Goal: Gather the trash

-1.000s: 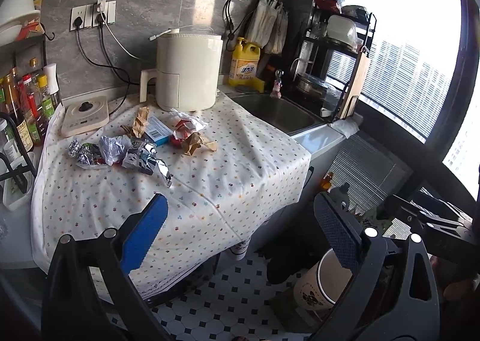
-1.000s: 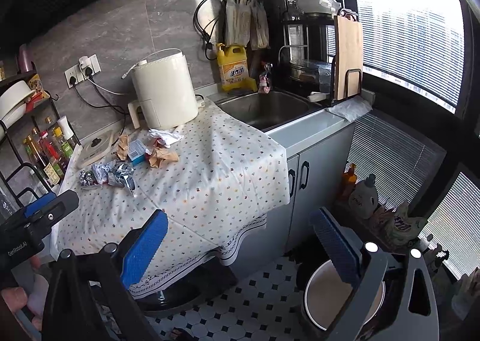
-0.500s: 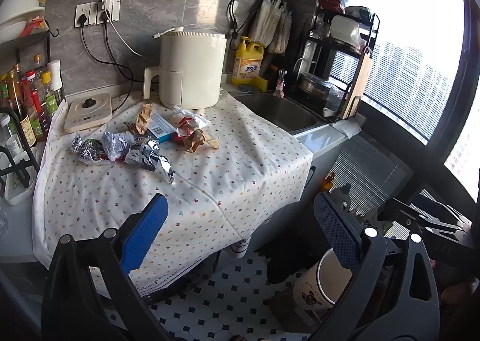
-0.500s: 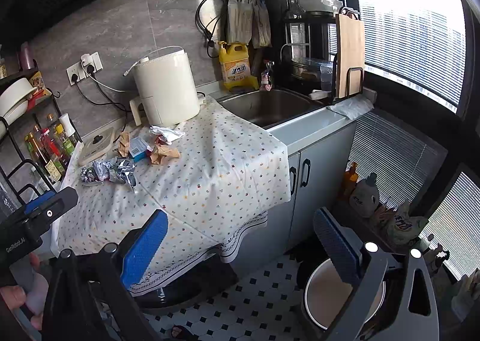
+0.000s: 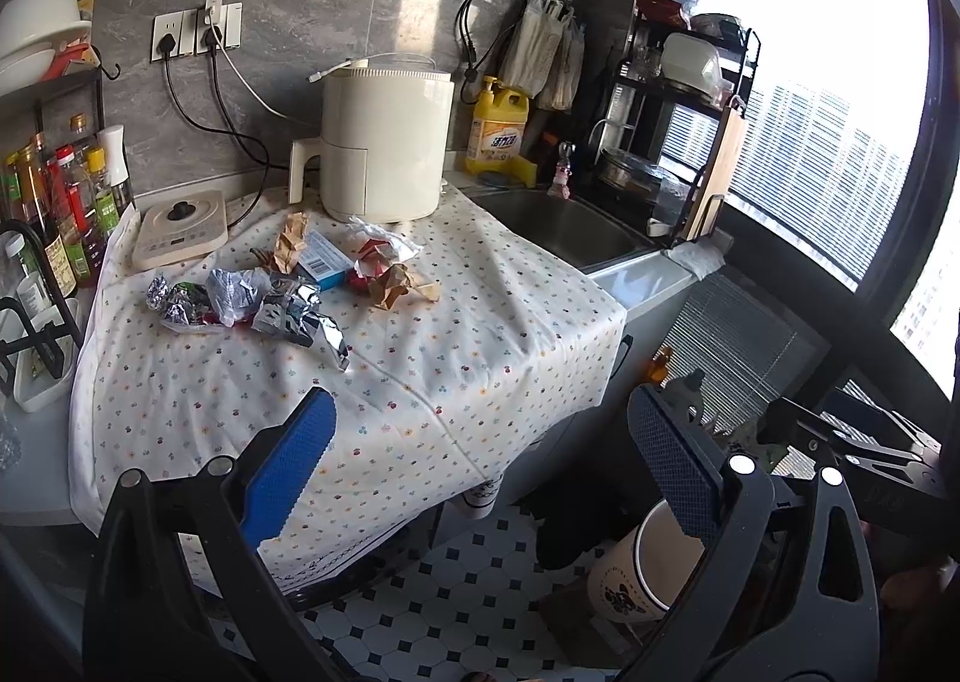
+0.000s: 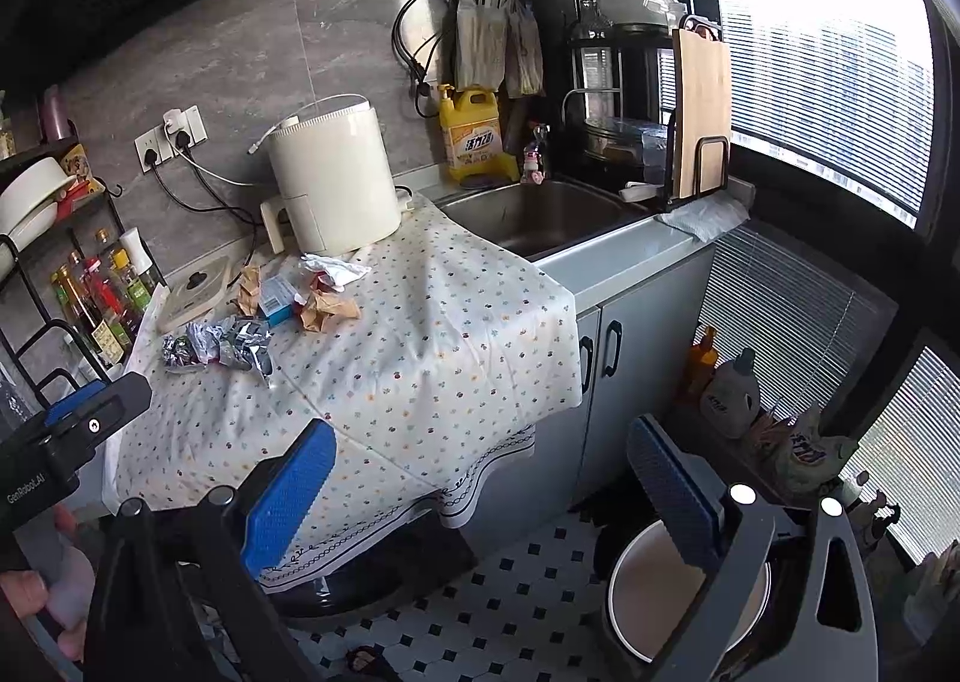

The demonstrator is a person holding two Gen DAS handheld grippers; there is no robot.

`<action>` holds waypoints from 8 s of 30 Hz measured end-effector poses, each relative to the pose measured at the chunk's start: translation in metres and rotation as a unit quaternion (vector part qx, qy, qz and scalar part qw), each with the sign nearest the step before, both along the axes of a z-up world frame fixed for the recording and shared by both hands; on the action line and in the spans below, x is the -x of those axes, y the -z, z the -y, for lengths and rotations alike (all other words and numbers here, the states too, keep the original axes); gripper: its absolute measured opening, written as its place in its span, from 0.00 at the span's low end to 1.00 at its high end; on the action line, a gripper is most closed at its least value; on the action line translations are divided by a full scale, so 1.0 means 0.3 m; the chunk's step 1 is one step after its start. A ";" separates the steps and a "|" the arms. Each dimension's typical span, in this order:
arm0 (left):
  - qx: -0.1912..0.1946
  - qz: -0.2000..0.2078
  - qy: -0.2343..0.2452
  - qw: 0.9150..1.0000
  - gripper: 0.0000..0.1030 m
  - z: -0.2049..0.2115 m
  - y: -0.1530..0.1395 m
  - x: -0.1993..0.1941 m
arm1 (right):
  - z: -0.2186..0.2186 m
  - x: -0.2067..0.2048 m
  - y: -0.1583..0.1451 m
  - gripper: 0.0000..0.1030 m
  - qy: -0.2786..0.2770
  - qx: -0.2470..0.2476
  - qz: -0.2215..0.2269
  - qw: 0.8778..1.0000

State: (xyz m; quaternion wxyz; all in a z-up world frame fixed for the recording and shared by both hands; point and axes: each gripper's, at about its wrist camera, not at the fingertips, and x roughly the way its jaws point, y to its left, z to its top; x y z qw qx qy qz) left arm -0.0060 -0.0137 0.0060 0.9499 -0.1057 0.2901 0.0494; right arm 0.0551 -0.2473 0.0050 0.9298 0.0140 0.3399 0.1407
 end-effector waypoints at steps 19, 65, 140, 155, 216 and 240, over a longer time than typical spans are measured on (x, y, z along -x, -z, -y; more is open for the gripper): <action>0.000 -0.008 -0.014 1.000 0.94 -0.024 -0.018 0.001 | -0.008 -0.006 0.001 0.93 -0.010 -0.002 -0.010 1.000; 0.129 -0.093 -0.121 0.980 0.66 -0.987 0.381 -0.578 | -0.841 -0.673 0.211 0.86 -0.128 0.025 -0.093 0.987; 0.081 -0.172 0.175 0.966 0.29 0.710 0.470 -0.431 | 0.784 -0.147 0.691 0.61 0.113 -0.019 -0.270 0.956; 0.106 -0.193 0.244 0.944 0.30 0.952 0.551 -0.471 | 0.996 0.005 0.503 0.80 0.179 0.023 -0.216 0.960; 0.031 -0.021 -0.197 0.980 0.92 -0.553 0.173 -0.194 | -0.425 -0.482 0.125 0.92 -0.161 0.039 -0.009 0.986; 0.102 -0.096 -0.200 0.970 0.66 -1.059 0.388 -0.424 | -1.133 -0.766 0.258 0.73 -0.281 0.011 -0.108 0.954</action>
